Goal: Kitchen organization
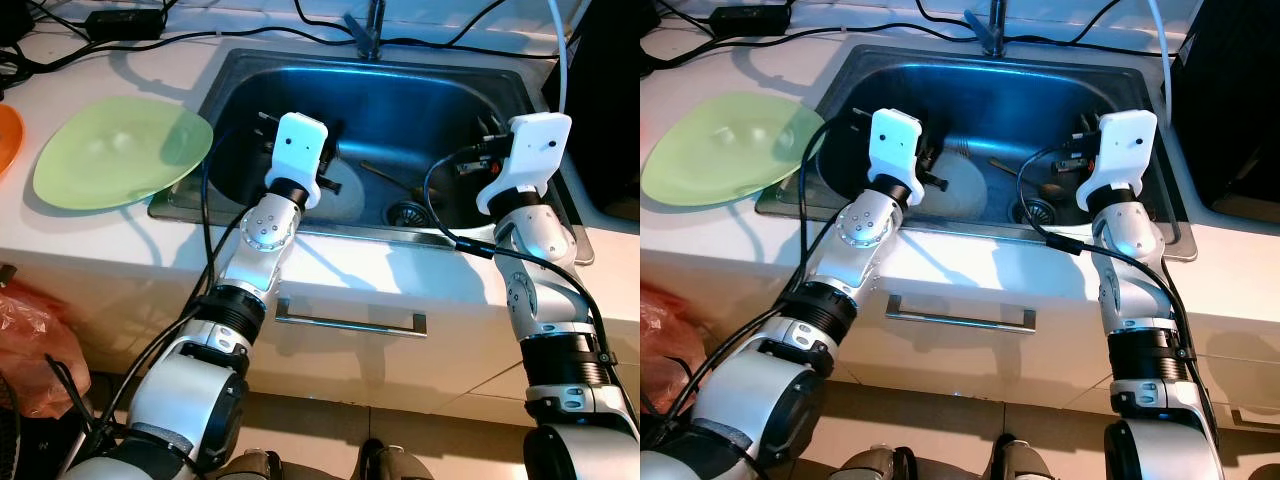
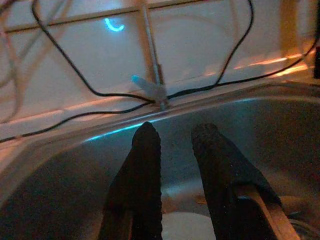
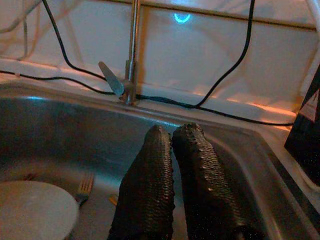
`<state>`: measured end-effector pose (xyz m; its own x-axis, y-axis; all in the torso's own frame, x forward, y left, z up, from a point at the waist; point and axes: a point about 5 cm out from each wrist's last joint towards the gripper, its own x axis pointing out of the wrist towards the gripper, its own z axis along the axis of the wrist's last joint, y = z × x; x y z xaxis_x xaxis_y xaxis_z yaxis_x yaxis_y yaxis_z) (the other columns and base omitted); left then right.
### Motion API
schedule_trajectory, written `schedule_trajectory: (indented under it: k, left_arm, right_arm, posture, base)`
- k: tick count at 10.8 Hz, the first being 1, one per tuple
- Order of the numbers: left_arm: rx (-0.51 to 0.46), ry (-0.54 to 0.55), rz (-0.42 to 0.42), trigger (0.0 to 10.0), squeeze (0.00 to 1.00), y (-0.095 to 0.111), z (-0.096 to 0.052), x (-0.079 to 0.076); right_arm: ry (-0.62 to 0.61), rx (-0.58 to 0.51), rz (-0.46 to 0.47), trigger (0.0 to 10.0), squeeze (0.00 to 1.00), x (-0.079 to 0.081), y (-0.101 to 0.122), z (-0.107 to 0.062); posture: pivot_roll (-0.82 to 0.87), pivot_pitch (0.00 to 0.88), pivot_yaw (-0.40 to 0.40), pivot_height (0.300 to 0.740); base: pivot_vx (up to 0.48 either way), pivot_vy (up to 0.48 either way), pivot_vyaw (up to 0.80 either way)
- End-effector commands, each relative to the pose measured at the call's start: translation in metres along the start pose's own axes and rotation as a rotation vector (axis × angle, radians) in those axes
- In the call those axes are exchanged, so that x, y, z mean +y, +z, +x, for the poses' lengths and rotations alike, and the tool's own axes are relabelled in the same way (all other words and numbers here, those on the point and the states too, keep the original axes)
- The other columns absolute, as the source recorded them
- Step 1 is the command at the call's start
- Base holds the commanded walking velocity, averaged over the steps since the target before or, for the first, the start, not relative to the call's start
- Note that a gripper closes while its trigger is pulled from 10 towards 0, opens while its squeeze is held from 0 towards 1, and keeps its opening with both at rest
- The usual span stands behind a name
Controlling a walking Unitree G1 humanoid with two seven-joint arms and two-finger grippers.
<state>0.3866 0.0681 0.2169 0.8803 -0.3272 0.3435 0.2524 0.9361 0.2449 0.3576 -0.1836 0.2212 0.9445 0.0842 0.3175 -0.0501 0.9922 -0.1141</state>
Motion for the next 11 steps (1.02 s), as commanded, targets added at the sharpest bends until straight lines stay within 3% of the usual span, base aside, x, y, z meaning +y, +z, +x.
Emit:
schedule_trajectory:
  k: [1, 4, 7, 8, 10, 11]
  left_arm:
    - [-0.002, 0.017, 0.066, 10.0, 0.00, 0.002, 0.000, 0.002]
    - [0.103, 0.092, 0.515, 10.0, 0.00, -0.004, -0.011, 0.022]
    - [0.278, 0.219, 0.793, 10.0, 0.00, -0.006, -0.022, 0.055]
    - [0.311, 0.230, 0.785, 10.0, 1.00, -0.008, -0.025, 0.060]
    - [0.367, 0.241, 0.781, 10.0, 1.00, -0.011, -0.028, 0.062]
    - [0.400, 0.253, 0.787, 10.0, 0.94, -0.011, -0.029, 0.063]
  right_arm:
    - [-0.003, 0.023, 0.006, 10.0, 0.00, -0.001, -0.005, -0.003]
    - [0.002, 0.034, 0.020, 10.0, 0.00, 0.003, -0.010, -0.004]
    - [0.009, 0.035, 0.032, 10.0, 0.00, 0.005, -0.011, -0.004]
    - [0.007, 0.035, 0.031, 10.0, 0.00, 0.004, -0.011, -0.004]
    - [0.006, 0.035, 0.031, 10.0, 0.00, 0.003, -0.011, -0.004]
    - [0.006, 0.035, 0.032, 10.0, 0.00, 0.004, -0.011, -0.005]
  posture:
    - [0.00, 0.163, -0.006, 0.740]
    - [0.04, 0.167, -0.011, 0.740]
    - [0.04, 0.164, -0.015, 0.740]
    - [0.04, 0.164, -0.015, 0.740]
    - [0.04, 0.165, -0.017, 0.740]
    - [0.04, 0.164, -0.017, 0.740]
  base:
    - [0.000, 0.000, 0.00]
    - [0.000, 0.000, 0.00]
    - [0.000, 0.000, 0.00]
    - [0.000, 0.000, 0.00]
    - [0.000, 0.000, 0.00]
    - [0.000, 0.000, 0.00]
